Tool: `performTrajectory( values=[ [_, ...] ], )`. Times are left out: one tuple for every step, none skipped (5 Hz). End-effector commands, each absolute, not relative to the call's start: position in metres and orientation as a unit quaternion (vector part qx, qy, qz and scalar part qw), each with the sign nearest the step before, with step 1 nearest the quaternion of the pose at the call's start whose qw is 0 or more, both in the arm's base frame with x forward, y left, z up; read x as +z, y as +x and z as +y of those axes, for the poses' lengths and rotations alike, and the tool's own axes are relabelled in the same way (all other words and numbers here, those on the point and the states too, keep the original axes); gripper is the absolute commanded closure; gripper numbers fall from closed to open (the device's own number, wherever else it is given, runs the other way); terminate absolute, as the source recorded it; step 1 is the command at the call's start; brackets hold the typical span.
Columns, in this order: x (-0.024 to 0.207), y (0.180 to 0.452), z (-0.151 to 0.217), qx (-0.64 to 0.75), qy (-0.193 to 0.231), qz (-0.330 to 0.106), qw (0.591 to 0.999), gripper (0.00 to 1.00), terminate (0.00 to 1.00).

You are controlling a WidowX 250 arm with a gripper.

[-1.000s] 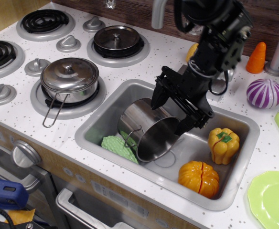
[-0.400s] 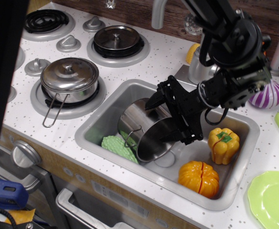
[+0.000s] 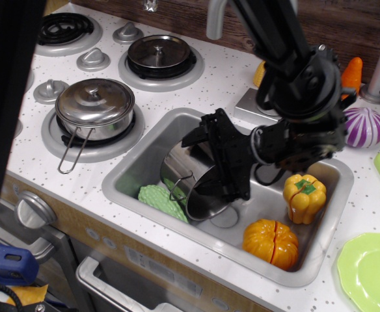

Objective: Flip pot upright in sink

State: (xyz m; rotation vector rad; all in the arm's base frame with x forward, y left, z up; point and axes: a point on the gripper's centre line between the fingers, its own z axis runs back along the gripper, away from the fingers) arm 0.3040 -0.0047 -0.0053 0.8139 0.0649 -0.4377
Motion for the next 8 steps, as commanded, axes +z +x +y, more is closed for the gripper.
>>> performTrajectory(
  values=[
    [0.006, 0.310, 0.004, -0.202, 0.395, -0.012, 0.896, 0.00, 0.00],
    [0.007, 0.310, 0.009, -0.200, 0.381, -0.027, 0.902, 1.00, 0.00],
    [0.009, 0.311, 0.008, -0.192, 0.337, -0.036, 0.921, 1.00, 0.00],
    [0.016, 0.311, 0.005, -0.188, 0.294, -0.018, 0.937, 1.00, 0.00],
    [0.020, 0.312, 0.002, -0.178, 0.264, 0.000, 0.948, 0.00, 0.00],
    [0.027, 0.313, -0.002, -0.172, 0.246, 0.038, 0.953, 0.00, 0.00],
    [0.031, 0.313, 0.000, -0.179, 0.242, 0.071, 0.951, 1.00, 0.00],
    [0.025, 0.311, 0.007, -0.200, 0.295, 0.070, 0.932, 0.00, 0.00]
  ],
)
